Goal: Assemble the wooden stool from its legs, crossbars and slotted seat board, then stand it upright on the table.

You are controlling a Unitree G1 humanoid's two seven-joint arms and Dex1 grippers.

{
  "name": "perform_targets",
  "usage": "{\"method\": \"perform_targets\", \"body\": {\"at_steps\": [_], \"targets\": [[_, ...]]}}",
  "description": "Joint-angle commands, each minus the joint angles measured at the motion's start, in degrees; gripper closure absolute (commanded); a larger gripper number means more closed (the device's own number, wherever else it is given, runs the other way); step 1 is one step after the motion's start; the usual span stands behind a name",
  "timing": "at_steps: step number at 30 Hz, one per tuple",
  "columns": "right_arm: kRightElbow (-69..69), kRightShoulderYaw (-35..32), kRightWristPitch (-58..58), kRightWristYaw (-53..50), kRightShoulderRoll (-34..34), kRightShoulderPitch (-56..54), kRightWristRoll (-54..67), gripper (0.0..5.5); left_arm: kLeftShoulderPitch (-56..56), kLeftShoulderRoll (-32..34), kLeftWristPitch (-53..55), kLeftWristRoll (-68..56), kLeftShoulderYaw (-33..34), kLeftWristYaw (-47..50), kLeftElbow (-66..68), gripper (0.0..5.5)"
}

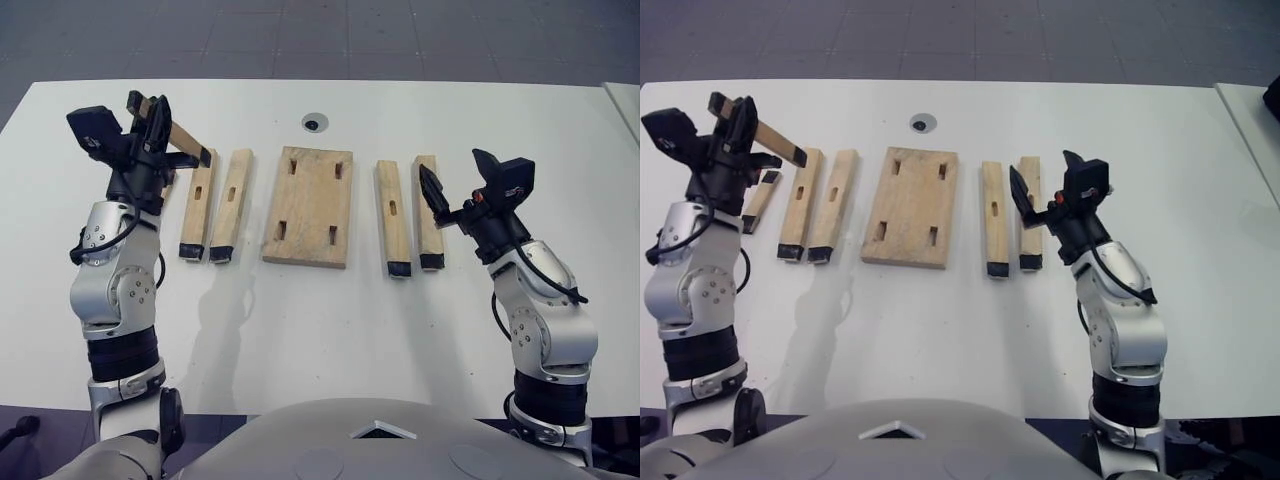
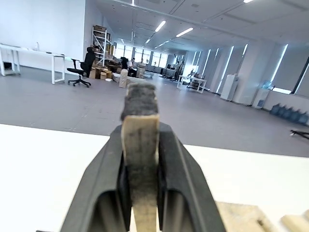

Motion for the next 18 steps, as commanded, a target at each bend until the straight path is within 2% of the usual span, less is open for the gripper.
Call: {"method": "perform_targets", "body": {"at_steps": [1, 18], "targets": [[0.7, 0.9, 0.0, -0.9, 0.3, 1.1, -1.2, 0.12, -0.9, 0.3, -2.2, 2.3, 1.3, -2.1, 5.9, 5.09], [1.6, 0.9, 0.7, 0.7, -2.0, -0.8, -1.0, 0.10, 0.6, -2.9, -7.6, 6.1, 2.8, -5.4, 17.4, 5.09]]}}
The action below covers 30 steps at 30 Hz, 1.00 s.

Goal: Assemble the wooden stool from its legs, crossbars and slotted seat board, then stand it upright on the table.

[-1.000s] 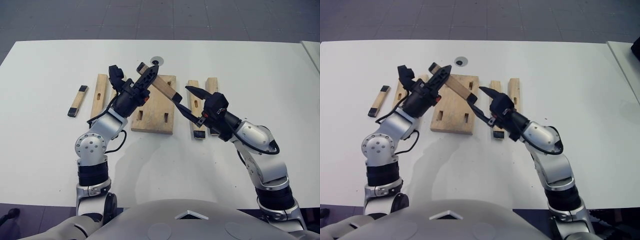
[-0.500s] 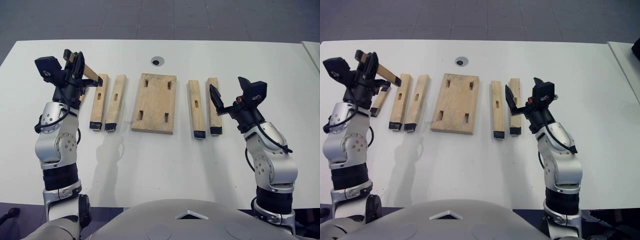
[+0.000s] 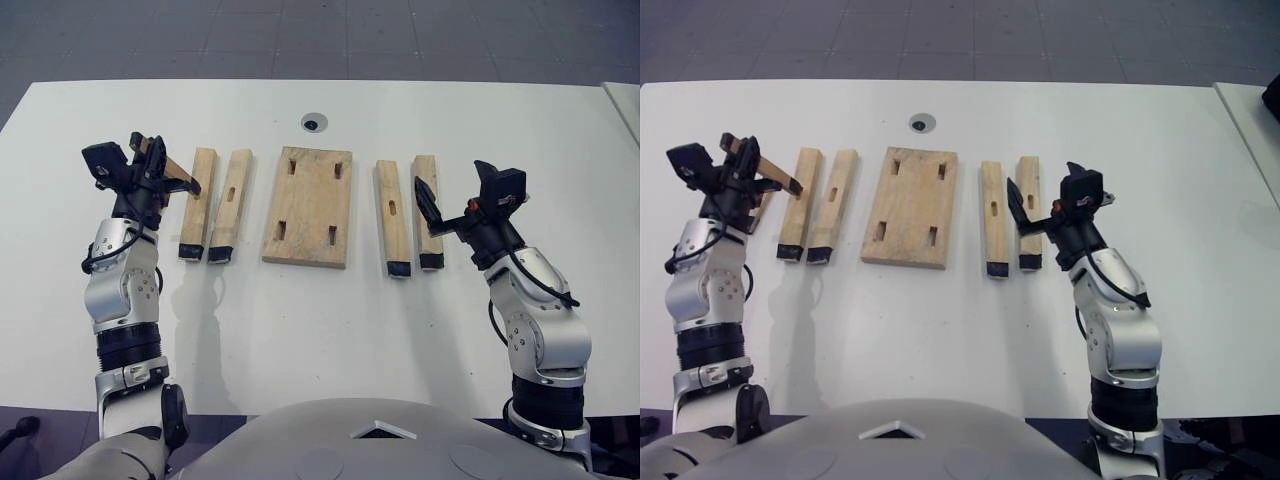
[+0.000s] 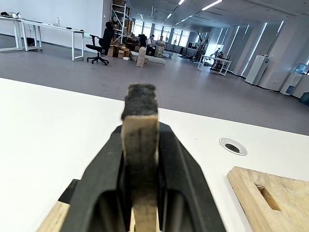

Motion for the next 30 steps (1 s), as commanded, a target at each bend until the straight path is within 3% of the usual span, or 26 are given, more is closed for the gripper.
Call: {"method": "perform_targets", "body": {"at_steps": [1, 7, 15, 19, 24, 30], "targets": [[0.5, -0.4, 0.8, 0.7, -1.2, -1.3, 0.0, 0.10, 1.4, -0.5, -1.5, 2.1, 0.0, -0.4, 1.5, 5.09], [0.3, -0.1, 0.8, 1.0, -1.8, -1.4, -0.2, 0.10, 0.4, -0.5, -2.6, 3.3, 0.2, -0.2, 3.7, 5.09], [-0.8, -0.5, -1.0, 0.3, -2.6, -1.3, -1.9, 0.10, 1.1, -0.1, 1.9, 10.1, -4.6, 2.4, 7.3, 5.09], [-2.3, -1.9, -5.3, -4.4, 0.5, -1.7, -4.5, 0.10, 2.8, -1.9, 1.6, 10.7, -4.9, 4.0, 6.1, 5.09], [-3.9, -0.8, -19.3, -12.5, 1.6, 2.3, -17.7, 0.10, 2.6, -2.4, 1.5, 10.9, -5.7, 3.8, 5.2, 5.09], [2.9, 0.3, -48.4, -14.1, 7.2, 6.5, -16.2, 0.10, 1.9, -1.4, 1.2, 10.7, -4.9, 2.8, 5.5, 5.09]]}}
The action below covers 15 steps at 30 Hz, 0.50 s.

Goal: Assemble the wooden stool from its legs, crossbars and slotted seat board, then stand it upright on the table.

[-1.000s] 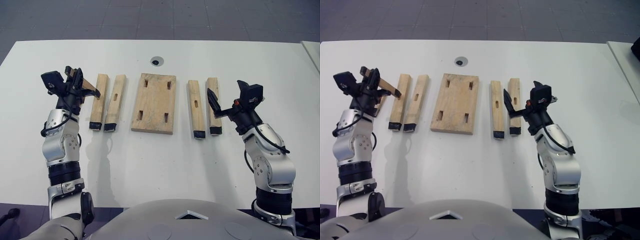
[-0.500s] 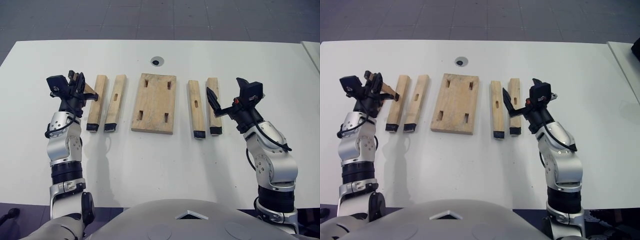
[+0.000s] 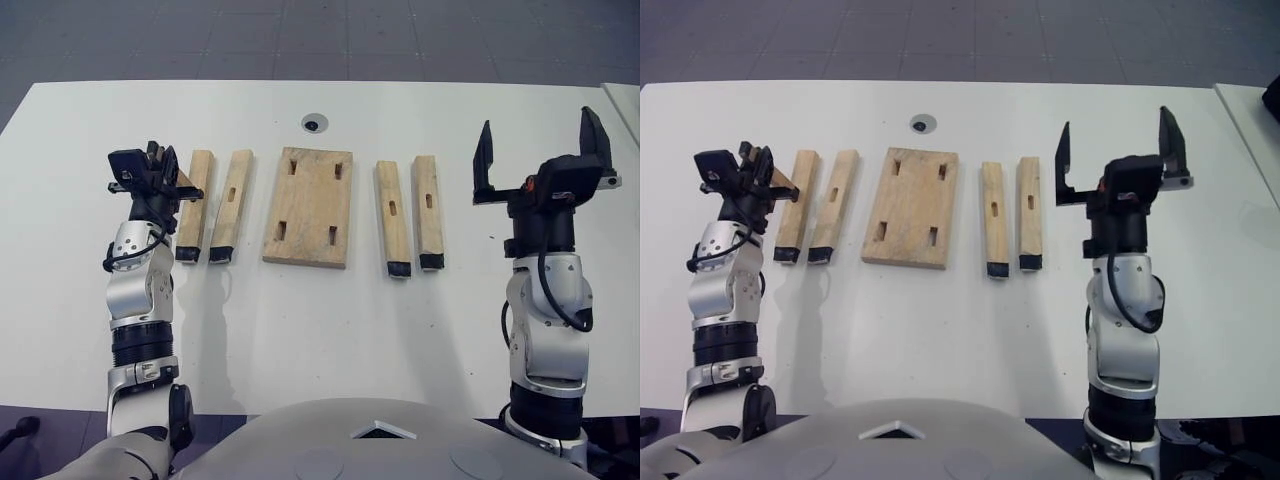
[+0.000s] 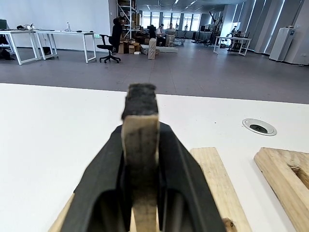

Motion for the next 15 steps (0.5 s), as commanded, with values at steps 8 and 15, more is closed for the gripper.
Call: {"method": "perform_targets", "body": {"at_steps": [8, 15], "targets": [[10.8, 0.6, -30.0, 2.6, 3.3, 4.6, 5.2, 0.10, 2.0, 0.4, 3.4, 0.2, -0.5, -2.0, 2.1, 5.09], [11.3, 0.2, -28.0, 3.4, 3.2, 3.5, 6.4, 0.10, 0.9, 1.2, 3.5, 0.0, 0.1, -2.1, -2.1, 4.53]]}}
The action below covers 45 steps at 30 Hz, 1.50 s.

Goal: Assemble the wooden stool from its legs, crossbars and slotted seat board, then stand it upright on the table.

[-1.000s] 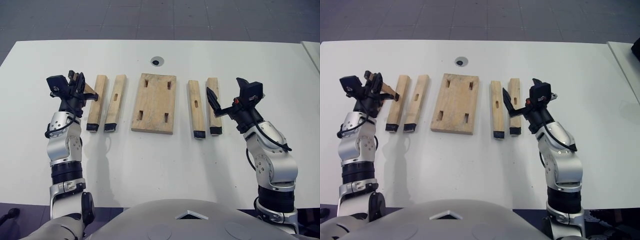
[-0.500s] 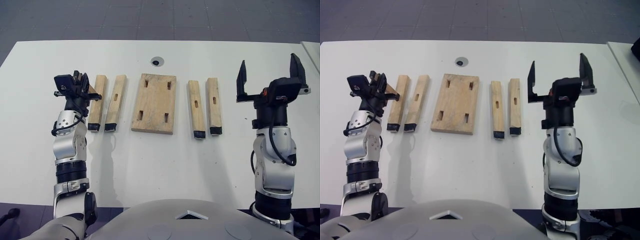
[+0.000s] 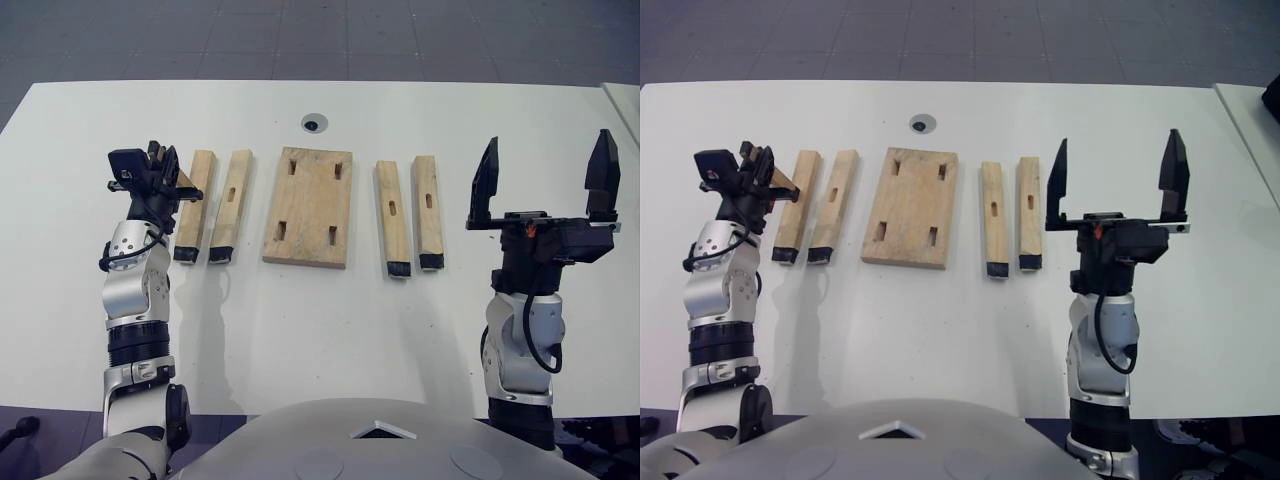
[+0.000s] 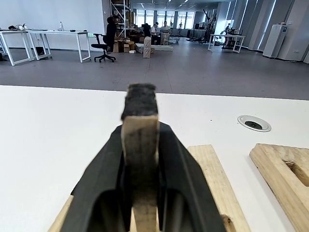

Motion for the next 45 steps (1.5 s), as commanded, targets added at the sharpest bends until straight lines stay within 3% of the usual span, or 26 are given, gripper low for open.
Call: {"method": "perform_targets", "body": {"at_steps": [1, 10, 19, 23, 26, 36, 45], "targets": [[0.5, -0.5, 1.9, 0.5, 0.1, -0.8, 1.2, 0.10, 0.9, 0.1, 1.6, 0.5, -0.3, -0.3, -2.6, 4.35], [0.6, -0.8, 3.9, 0.8, 0.3, -1.6, 1.7, 0.10, -5.5, 7.5, 11.2, -0.9, 3.7, 0.9, -18.3, 2.78], [1.1, 0.0, 5.4, 1.3, 0.4, -4.0, 1.6, 0.10, -30.3, 12.4, 10.4, 0.4, 4.2, 0.5, -0.8, 1.28], [1.2, 0.1, 5.5, 1.6, 0.6, -4.1, 1.5, 0.10, -31.2, 11.8, 10.6, 0.8, 3.9, 0.4, 0.7, 0.63], [1.3, 0.4, 5.5, 1.7, 1.0, -3.9, 1.2, 0.10, -25.8, 9.3, 10.2, 0.6, 4.1, 0.1, 4.4, 0.12], [2.6, 0.6, 5.4, 1.9, 1.3, -4.6, 1.0, 0.10, -14.8, 4.8, 4.0, 3.8, 1.0, -1.7, 22.6, 0.12], [3.5, 0.8, 6.4, 1.8, 1.4, -3.2, 0.4, 0.10, -22.7, 9.6, 2.3, -1.4, 6.6, -1.1, 6.1, 0.12]]}}
